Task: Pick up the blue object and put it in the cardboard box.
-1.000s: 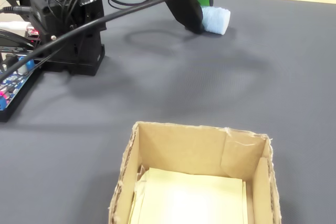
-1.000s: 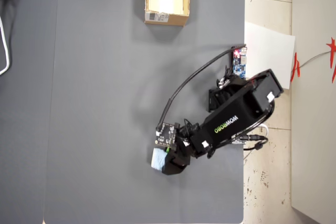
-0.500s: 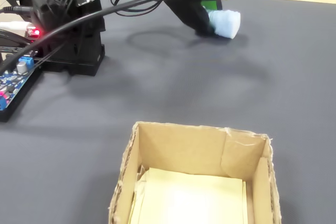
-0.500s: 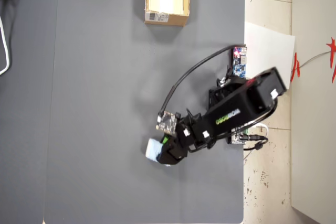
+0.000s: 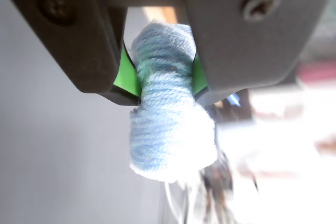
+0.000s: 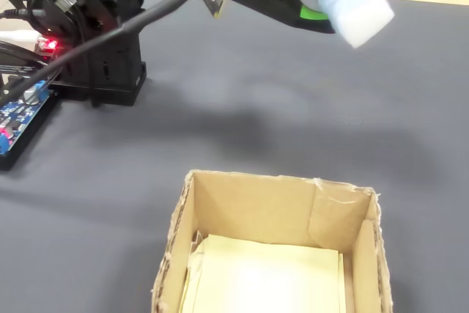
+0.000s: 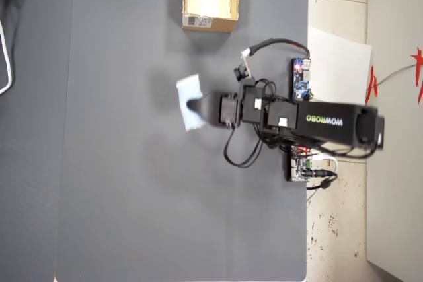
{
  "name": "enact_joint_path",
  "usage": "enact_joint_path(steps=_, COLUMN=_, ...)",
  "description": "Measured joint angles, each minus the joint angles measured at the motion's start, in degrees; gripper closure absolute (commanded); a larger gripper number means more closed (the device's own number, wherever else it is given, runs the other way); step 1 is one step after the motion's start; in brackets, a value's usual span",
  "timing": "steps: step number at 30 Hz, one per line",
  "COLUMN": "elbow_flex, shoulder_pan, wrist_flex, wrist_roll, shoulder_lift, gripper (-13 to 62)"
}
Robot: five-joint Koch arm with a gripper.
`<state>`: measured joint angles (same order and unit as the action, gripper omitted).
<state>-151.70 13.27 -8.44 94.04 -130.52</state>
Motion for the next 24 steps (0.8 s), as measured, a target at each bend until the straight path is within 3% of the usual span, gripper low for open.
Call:
enact_joint_path(steps=11, elbow_flex=0.09, shoulder_pan=19.07, wrist_flex=-1.05, wrist_roll=-10.99, shoulder_lift=-0.09, gripper=61.0)
enact_joint_path(steps=17, elbow_flex=10.72, shoulder_pan=31.29, wrist_flex=2.64, wrist_roll=-14.50, shoulder_lift=2.90, gripper=61.0)
enact_joint_path(steps=21, elbow_flex=24.96, shoulder_pan=39.02, wrist_flex=11.95, wrist_roll=-19.78, shoulder_lift=19.16, gripper=60.9)
enact_joint_path(steps=24, elbow_flex=29.53, shoulder_pan=40.34, wrist_flex=16.00, wrist_roll=-21.01, shoulder_lift=22.15, gripper=60.8)
